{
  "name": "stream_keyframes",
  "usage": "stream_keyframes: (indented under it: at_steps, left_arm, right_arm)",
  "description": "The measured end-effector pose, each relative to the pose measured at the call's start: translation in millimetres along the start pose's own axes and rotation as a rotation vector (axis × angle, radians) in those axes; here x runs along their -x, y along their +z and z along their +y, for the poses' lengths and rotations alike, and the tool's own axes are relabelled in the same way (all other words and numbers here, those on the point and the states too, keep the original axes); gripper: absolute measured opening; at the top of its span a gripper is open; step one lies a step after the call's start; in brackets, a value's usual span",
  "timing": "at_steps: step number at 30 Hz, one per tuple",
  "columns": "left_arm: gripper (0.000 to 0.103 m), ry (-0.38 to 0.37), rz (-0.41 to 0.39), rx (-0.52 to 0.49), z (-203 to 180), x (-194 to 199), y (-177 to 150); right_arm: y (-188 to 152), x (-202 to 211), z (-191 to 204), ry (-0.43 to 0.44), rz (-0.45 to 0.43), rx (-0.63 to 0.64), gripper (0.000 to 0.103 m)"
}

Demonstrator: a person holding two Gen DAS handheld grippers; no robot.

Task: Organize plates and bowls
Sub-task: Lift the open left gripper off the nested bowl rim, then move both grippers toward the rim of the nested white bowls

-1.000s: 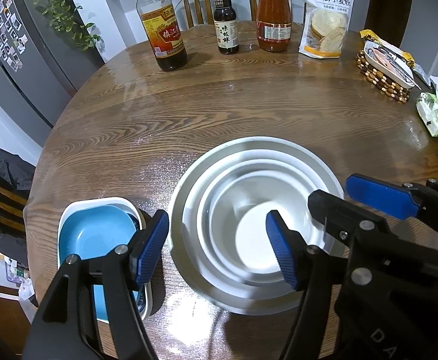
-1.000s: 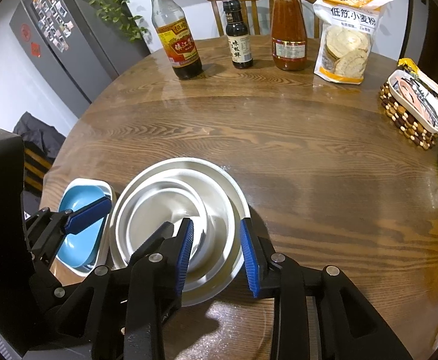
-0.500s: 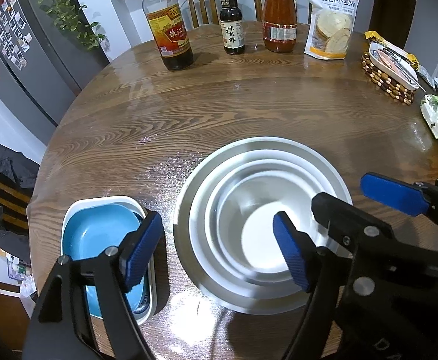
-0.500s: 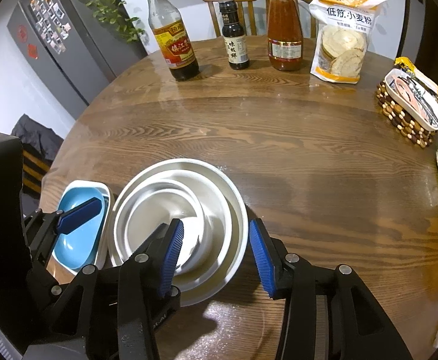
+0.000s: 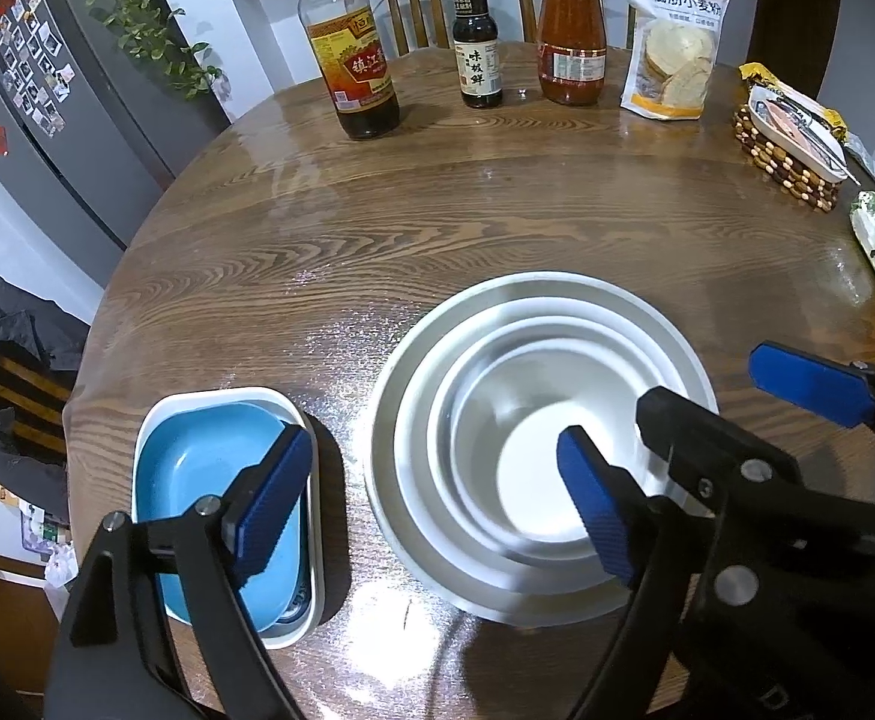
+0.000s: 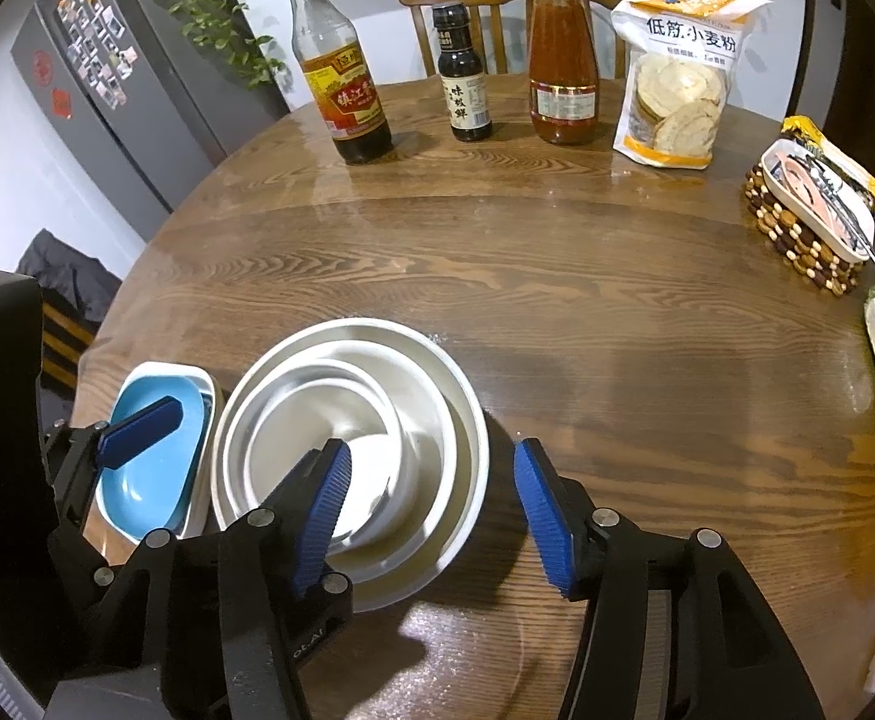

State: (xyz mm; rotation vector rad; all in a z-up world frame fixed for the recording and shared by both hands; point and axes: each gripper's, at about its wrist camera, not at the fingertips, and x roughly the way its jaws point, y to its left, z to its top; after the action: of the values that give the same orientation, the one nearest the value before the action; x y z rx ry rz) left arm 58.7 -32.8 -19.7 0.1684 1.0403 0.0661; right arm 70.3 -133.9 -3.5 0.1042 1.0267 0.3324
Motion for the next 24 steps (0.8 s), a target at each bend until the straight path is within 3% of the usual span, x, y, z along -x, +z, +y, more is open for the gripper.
stream_keyframes:
  at_steps: [7,24]
  left_arm:
    - [0.096,0.018,0.0,0.008,2.0,-0.6,-0.9]
    - [0.097,0.031,-0.001,0.011,2.6,-0.3,-1.7]
  right_arm:
    - [-0.6,-0.3,-0.1,0.003,0.002,-0.002,0.059]
    - [-1.7,-0.7,0.4,-0.001,0.001,0.0,0.059]
